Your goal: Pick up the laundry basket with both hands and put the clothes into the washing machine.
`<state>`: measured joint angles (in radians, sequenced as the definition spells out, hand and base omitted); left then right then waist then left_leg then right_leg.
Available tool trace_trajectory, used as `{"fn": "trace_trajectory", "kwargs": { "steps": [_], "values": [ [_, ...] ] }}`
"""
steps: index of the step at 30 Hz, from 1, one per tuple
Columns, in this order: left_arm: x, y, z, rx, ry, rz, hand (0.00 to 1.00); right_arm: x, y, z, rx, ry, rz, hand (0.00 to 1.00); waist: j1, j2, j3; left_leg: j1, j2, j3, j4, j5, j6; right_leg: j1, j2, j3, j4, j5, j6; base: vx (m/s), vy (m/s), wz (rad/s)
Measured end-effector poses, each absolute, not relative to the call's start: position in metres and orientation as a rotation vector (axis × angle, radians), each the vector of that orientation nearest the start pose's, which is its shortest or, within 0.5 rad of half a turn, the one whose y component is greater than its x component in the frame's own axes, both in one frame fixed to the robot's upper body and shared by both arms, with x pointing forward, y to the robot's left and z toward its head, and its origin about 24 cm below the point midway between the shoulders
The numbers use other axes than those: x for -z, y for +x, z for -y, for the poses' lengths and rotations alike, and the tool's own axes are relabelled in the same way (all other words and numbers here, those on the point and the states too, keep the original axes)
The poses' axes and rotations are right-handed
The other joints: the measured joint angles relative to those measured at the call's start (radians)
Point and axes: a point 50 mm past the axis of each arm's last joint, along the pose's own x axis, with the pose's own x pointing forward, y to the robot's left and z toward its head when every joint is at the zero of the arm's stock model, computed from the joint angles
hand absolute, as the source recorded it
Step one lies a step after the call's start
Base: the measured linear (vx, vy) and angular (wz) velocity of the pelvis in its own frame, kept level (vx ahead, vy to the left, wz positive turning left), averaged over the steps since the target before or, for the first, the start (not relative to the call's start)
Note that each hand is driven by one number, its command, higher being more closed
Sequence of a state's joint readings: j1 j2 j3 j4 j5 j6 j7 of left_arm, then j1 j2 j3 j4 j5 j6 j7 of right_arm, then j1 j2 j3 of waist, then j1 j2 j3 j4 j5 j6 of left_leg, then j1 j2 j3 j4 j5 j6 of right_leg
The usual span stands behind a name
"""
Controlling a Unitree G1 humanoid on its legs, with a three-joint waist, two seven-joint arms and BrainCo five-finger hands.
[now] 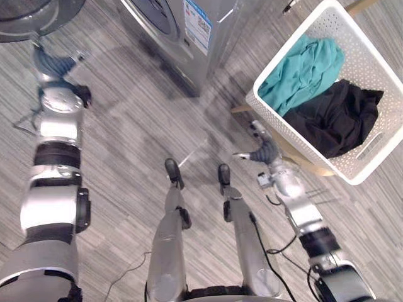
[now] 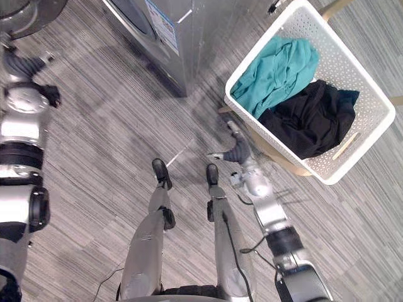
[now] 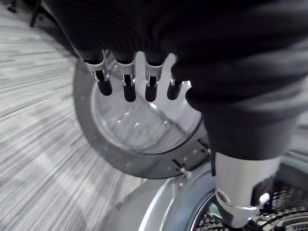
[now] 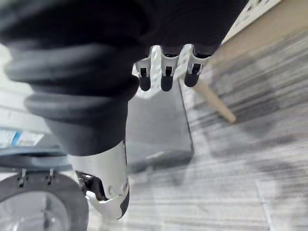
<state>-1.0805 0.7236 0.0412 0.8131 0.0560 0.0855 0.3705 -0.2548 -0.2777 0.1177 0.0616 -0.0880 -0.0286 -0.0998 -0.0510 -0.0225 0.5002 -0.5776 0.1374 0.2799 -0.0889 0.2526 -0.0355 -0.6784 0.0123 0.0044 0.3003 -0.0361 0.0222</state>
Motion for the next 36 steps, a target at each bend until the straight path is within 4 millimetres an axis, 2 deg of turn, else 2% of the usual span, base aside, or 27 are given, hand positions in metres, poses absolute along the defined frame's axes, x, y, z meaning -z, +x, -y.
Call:
{"fn": "trace_trajectory", "kwargs": {
  "steps": [3,6,9,12,18,21,24,29,33,36],
  "values": [
    [-0.320,0.361,-0.315,-0.768,0.556,0.425,0.00,-0.095,0.279,0.178,0.046,-0.328,0.229,0.00,0.008,-0.013,0.005,-0.045,0.007,0.000,0.042,-0.016,0.015,-0.013,-0.002,-0.012,-0.013,0.006,0.003,0.07,0.025,0.05],
    [-0.331,0.360,-0.312,-0.767,0.607,0.448,0.00,-0.095,0.267,0.179,0.084,-0.287,0.245,0.00,0.015,-0.027,0.003,-0.080,0.022,-0.001,0.096,-0.046,0.016,-0.013,-0.002,-0.038,-0.014,0.007,0.003,0.07,0.010,0.14],
    [-0.333,0.358,-0.313,-0.789,0.642,0.444,0.00,-0.102,0.258,0.182,0.108,-0.268,0.292,0.00,0.024,-0.035,0.004,-0.109,0.039,0.017,0.150,-0.086,0.018,-0.013,-0.005,-0.061,-0.015,0.007,0.003,0.07,-0.008,0.08],
    [-0.334,0.356,-0.315,-0.812,0.665,0.434,0.00,-0.101,0.251,0.186,0.134,-0.263,0.295,0.00,0.026,-0.041,0.005,-0.131,0.053,0.039,0.186,-0.097,0.027,-0.013,-0.008,-0.080,-0.015,0.007,0.003,0.07,-0.017,0.11],
    [-0.336,0.348,-0.331,-0.874,0.598,0.423,0.00,-0.097,0.239,0.193,0.174,-0.220,0.287,0.00,0.041,-0.047,0.008,-0.184,0.074,0.030,0.259,-0.129,0.029,-0.013,-0.004,-0.114,-0.024,0.007,0.004,0.06,-0.031,0.07],
    [-0.332,0.346,-0.336,-0.890,0.579,0.411,0.00,-0.098,0.238,0.191,0.182,-0.187,0.299,0.00,0.050,-0.061,0.013,-0.207,0.091,0.026,0.295,-0.148,0.029,-0.013,0.004,-0.122,-0.028,0.007,0.004,0.04,-0.045,0.03],
    [-0.326,0.345,-0.340,-0.899,0.575,0.387,0.00,-0.096,0.237,0.192,0.198,-0.172,0.296,0.00,0.052,-0.062,0.014,-0.228,0.107,0.026,0.317,-0.155,0.033,-0.013,0.008,-0.142,-0.038,0.007,0.004,0.06,-0.058,0.08],
    [-0.327,0.343,-0.343,-0.910,0.563,0.388,0.00,-0.092,0.234,0.193,0.203,-0.158,0.276,0.00,0.067,-0.062,0.013,-0.233,0.113,0.021,0.325,-0.155,0.033,-0.007,0.013,-0.152,-0.043,0.007,0.004,0.07,-0.049,0.05],
    [-0.343,0.332,-0.342,-0.940,0.524,0.474,0.00,-0.089,0.231,0.193,0.204,-0.157,0.266,0.00,0.064,-0.066,0.011,-0.237,0.129,0.023,0.351,-0.155,0.033,0.027,0.024,-0.193,-0.060,0.008,0.004,0.06,-0.051,0.18],
    [-0.354,0.315,-0.348,-1.028,0.469,0.562,0.00,-0.096,0.229,0.192,0.200,-0.154,0.302,0.00,0.066,-0.069,0.009,-0.233,0.131,0.025,0.351,-0.155,0.033,0.029,0.025,-0.195,-0.060,0.009,0.002,0.04,-0.027,-0.01]
  ]
}}
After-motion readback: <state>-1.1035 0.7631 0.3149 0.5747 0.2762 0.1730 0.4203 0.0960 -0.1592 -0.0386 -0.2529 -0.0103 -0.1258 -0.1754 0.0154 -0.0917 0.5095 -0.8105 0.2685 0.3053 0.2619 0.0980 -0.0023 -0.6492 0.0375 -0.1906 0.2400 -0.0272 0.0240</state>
